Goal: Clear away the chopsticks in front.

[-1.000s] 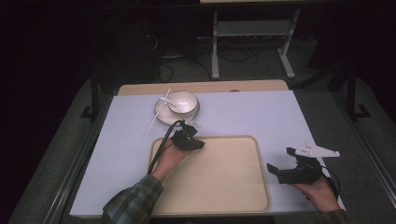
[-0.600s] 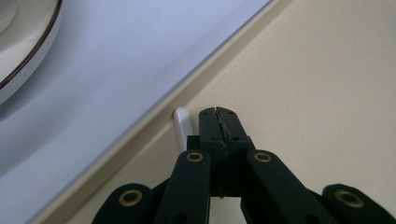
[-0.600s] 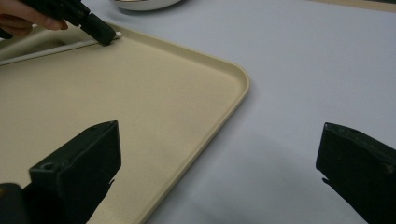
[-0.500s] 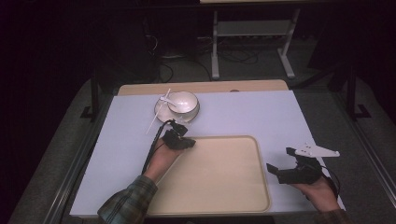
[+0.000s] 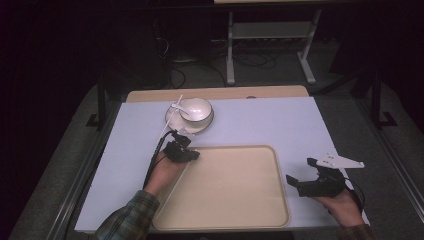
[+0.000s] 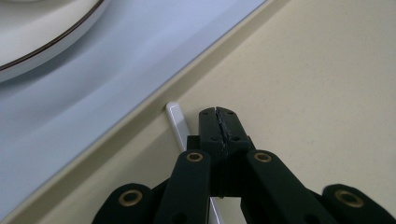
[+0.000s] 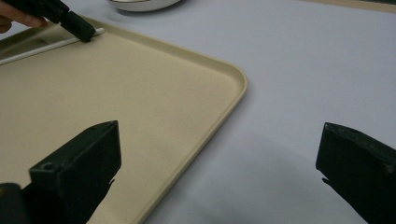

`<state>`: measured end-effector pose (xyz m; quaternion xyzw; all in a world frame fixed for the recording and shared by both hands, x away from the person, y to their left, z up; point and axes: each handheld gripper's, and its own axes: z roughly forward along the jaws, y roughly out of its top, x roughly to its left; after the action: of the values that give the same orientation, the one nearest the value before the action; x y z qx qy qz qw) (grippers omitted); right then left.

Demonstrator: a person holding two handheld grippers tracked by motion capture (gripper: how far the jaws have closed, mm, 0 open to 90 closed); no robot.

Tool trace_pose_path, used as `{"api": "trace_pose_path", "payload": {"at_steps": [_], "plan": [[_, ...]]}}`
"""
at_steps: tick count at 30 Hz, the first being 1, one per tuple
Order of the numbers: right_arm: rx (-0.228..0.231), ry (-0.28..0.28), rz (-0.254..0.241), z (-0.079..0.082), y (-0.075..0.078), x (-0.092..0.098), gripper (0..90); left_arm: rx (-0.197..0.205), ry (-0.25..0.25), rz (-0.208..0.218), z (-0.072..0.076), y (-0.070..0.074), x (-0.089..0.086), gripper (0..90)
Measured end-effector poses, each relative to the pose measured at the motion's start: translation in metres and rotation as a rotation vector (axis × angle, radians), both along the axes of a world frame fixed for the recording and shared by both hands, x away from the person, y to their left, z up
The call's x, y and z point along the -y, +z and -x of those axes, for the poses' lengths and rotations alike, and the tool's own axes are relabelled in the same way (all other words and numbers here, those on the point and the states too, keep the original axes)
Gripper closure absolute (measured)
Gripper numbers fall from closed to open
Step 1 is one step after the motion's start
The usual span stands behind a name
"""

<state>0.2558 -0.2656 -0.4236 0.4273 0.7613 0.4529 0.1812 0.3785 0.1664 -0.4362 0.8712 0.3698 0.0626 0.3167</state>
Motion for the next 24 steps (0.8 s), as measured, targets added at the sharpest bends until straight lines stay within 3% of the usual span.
{"api": "trace_pose_path", "payload": {"at_steps": [10,24], "plan": [[-0.001,-0.001,0.001,0.000,0.000,0.000,0.0,0.004,0.049,0.006,0.008,0.003,-0.028,89.5],[0.000,-0.002,0.001,0.000,0.000,0.000,0.0,0.005,0.095,-0.005,0.016,0.003,-0.052,89.5]]}}
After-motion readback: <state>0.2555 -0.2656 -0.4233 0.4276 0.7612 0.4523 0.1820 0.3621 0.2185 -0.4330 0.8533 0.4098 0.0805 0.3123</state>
